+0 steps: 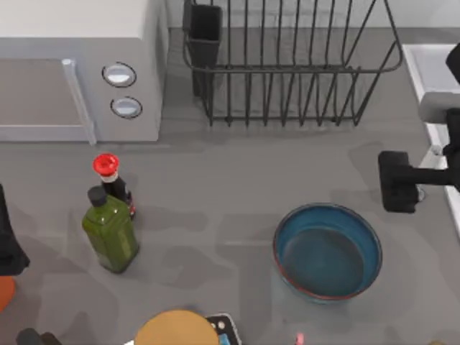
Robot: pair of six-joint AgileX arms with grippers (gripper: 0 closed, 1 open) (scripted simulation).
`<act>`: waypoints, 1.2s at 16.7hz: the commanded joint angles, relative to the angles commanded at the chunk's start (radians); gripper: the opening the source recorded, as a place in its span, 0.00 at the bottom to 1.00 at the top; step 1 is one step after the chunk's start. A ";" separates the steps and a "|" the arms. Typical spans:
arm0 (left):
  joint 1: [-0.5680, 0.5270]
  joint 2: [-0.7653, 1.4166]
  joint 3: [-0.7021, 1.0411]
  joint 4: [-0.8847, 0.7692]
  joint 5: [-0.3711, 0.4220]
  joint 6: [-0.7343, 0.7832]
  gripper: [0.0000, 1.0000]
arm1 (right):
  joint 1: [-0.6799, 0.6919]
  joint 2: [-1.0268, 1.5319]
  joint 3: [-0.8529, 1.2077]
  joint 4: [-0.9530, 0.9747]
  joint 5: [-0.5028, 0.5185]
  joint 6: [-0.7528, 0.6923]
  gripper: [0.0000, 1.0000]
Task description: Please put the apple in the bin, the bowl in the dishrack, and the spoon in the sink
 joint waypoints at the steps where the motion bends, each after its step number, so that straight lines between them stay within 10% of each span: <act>1: 0.000 0.000 0.000 0.000 0.000 0.000 1.00 | 0.019 0.067 0.055 -0.046 0.001 0.020 1.00; 13: 0.000 0.000 0.000 0.000 0.000 0.000 1.00 | 0.085 0.307 0.252 -0.207 0.009 0.090 1.00; 20: 0.000 0.000 0.000 0.000 0.000 0.000 1.00 | 0.089 0.383 0.073 0.071 0.009 0.093 1.00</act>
